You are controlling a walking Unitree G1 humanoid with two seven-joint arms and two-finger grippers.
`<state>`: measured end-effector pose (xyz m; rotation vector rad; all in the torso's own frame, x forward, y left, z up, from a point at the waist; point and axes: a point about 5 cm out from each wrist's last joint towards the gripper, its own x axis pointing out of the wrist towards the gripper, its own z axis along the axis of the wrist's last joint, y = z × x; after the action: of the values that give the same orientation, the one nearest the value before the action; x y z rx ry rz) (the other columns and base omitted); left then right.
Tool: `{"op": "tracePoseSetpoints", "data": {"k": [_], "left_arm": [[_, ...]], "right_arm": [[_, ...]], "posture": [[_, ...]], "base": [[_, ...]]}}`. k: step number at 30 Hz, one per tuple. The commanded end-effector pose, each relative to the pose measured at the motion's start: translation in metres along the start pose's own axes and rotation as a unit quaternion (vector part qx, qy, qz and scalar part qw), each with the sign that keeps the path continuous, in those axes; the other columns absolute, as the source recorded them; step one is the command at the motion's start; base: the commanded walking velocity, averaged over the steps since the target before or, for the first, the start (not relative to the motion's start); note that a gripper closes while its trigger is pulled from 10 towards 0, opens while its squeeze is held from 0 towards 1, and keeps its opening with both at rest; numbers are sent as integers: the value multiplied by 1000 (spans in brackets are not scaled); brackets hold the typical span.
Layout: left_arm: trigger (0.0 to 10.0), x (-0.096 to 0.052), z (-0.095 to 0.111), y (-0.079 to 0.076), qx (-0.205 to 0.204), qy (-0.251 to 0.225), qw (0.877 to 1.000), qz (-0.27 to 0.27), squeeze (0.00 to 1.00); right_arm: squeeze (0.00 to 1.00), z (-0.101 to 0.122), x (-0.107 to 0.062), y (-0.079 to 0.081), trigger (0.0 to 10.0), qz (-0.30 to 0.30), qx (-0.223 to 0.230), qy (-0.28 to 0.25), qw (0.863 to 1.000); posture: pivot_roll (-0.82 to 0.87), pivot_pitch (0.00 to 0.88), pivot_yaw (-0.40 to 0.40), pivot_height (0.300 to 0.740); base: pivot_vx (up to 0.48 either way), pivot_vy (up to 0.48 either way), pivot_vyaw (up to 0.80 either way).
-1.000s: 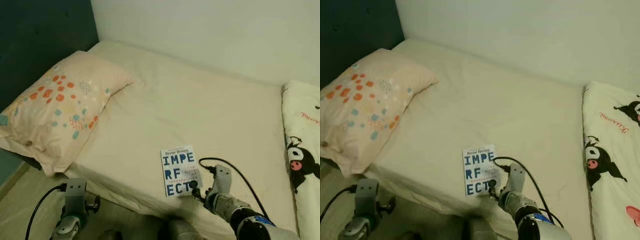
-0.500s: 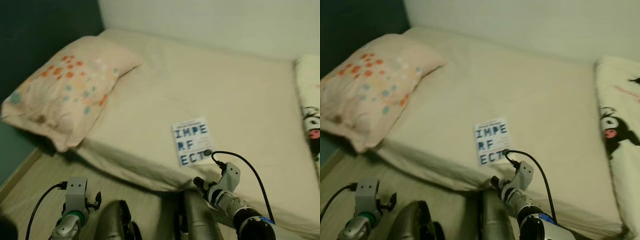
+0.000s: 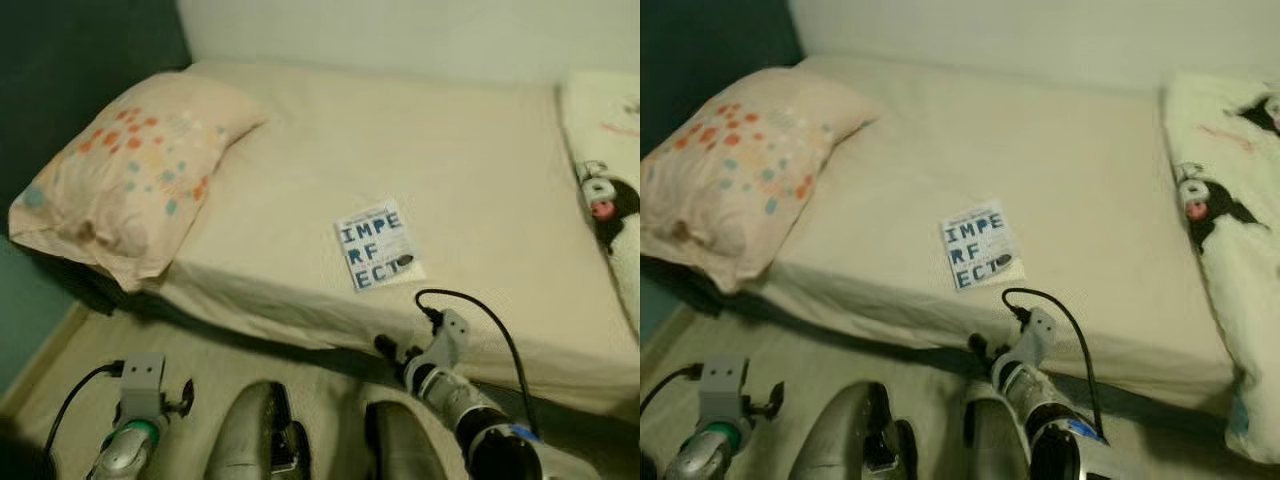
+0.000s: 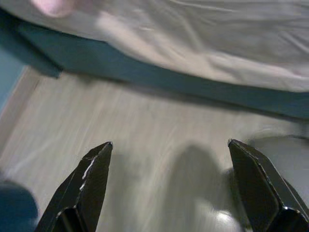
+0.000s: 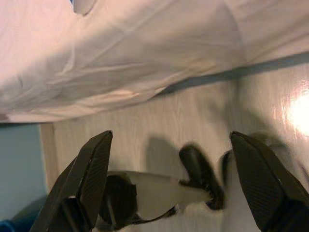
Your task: Clean up the room
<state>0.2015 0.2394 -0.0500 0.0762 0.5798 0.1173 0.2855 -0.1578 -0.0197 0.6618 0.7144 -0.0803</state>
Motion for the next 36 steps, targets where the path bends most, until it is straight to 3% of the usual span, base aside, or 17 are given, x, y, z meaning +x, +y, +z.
{"op": "tracePoseSetpoints", "data": {"k": [1, 18, 29, 30, 32, 33, 35, 36], "left_arm": [[10000, 1, -1, -5, 5, 6, 1000, -14, 0], [10000, 4, 4, -15, -3, -3, 1000, -20, 0], [10000, 7, 9, -21, -6, -12, 1000, -26, 0], [10000, 7, 13, -21, -7, -26, 999, -27, 0], [10000, 7, 13, -21, -7, -26, 999, -27, 0], [10000, 7, 25, -21, -13, -74, 997, -29, 0], [10000, 6, 29, -20, -14, -93, 995, -31, 0], [10000, 4, 36, -19, -10, -121, 992, -34, 0]], "right_arm": [[0, 0, -1, -2, 10000, 3, 1, -6, 1000], [0, 12, 2, 16, 10000, 55, -33, -23, 998], [0, 36, 4, 34, 10000, 91, -62, -60, 992], [0, 46, 3, 37, 10000, 98, -61, -78, 990], [0, 46, 3, 37, 10000, 98, -61, -78, 990], [0, 70, 0, 44, 10000, 118, -50, -119, 985], [0, 78, -1, 46, 10000, 126, -45, -132, 982], [0, 85, -2, 48, 10000, 129, -42, -140, 981]], "posture": [[-1, 112, 63, 610], [-7, 116, 62, 610], [-12, 124, 66, 610], [-4, 146, 73, 610], [-4, 146, 73, 610], [3, 203, 90, 610], [3, 203, 90, 610], [21, 246, 106, 610]], "base": [[480, 0, 0], [43, 0, 0], [0, 0, 0], [0, 0, 0], [0, 0, 0], [0, 0, 0], [0, 0, 0], [0, 0, 0]]}}
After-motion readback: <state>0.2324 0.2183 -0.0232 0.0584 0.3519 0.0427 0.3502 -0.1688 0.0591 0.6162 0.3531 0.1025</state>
